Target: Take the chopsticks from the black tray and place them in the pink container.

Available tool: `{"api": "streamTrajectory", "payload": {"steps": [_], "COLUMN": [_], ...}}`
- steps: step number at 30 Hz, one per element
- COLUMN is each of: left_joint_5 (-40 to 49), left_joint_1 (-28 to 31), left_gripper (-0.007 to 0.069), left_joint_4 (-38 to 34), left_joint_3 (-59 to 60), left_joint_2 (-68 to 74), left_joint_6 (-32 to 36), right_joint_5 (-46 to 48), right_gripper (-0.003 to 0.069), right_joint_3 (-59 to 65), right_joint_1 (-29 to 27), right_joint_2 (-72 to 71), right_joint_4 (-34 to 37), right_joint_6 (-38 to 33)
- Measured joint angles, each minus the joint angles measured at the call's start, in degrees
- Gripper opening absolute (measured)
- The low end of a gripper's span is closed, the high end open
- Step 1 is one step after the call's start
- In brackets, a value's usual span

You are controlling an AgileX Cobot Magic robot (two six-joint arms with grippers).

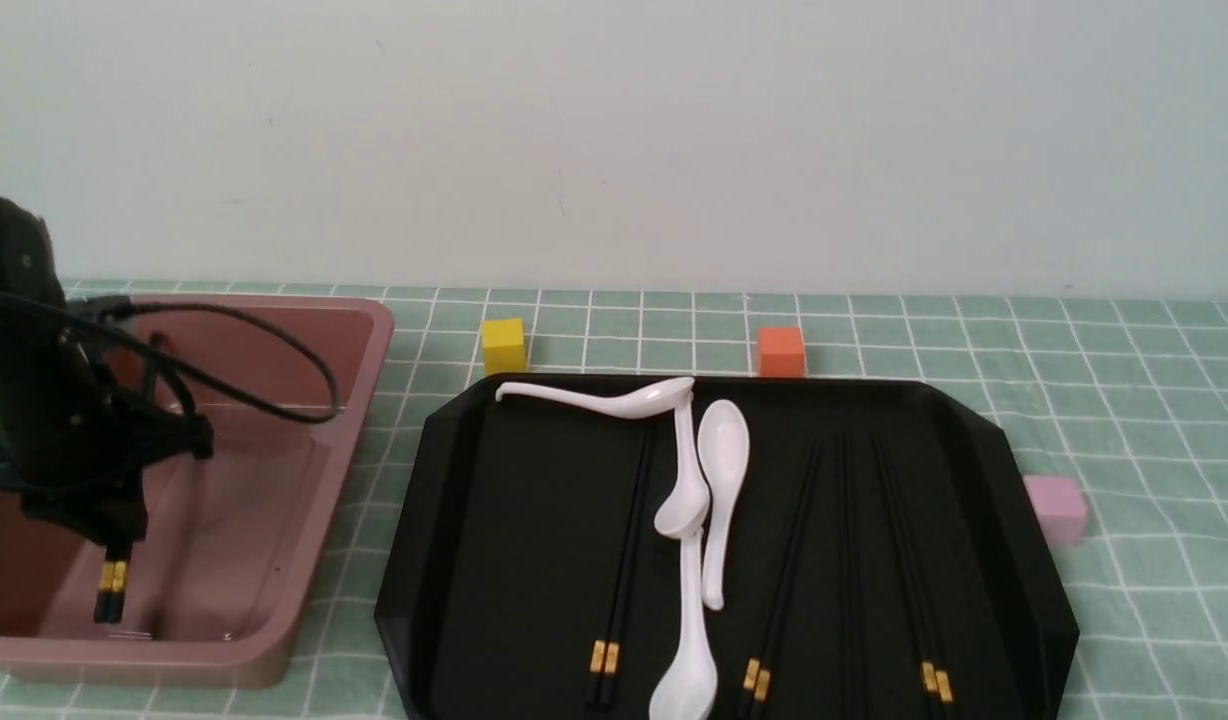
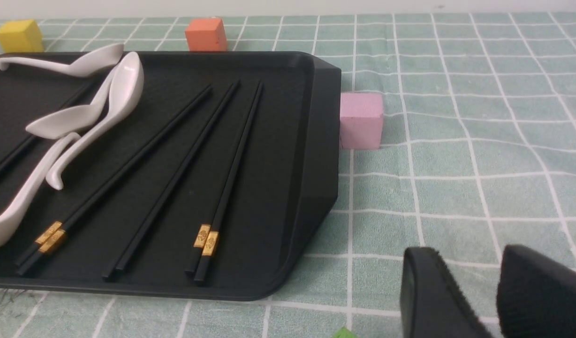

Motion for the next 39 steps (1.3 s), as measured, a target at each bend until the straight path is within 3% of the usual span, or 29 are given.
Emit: {"api": "streamTrajectory", "payload": {"steps": [8,13,17,25,29,39], "left_joint_5": [1.97,6.94,9.65,15.56,15.87,9.05], "left_joint_1": [0.00,0.00,0.00,0.00,0.00,0.00], "left_gripper": [0.0234,0.0247,0.0198,-0.0013,-0.0013,-0.0013], "left_joint_4": [0.26,-0.39,-1.40,-5.99,-11.21,-25.80], "left_joint_3": [-1.21,-3.55,-4.05,-3.87,0.02,24.52], "left_joint_2": [0.51,-0.56,-4.14,-19.19,-27.22,-54.12], "left_joint_6": [-0.78,-0.94,-0.98,1.91,5.53,15.77], "right_joint_5": [0.00,0.00,0.00,0.00,0.00,0.00], "right_gripper": [0.0240,0.0240,0.0240,0.0240,0.0240,0.0240], "right_joint_3": [0.00,0.00,0.00,0.00,0.00,0.00], "right_joint_1": [0.00,0.00,0.00,0.00,0.00,0.00], "right_joint_2": [0.00,0.00,0.00,0.00,0.00,0.00], "right_joint_4": [0.00,0.00,0.00,0.00,0.00,0.00], "right_joint_6": [-0.05,-0.05,-0.05,-0.05,-0.05,-0.05]}}
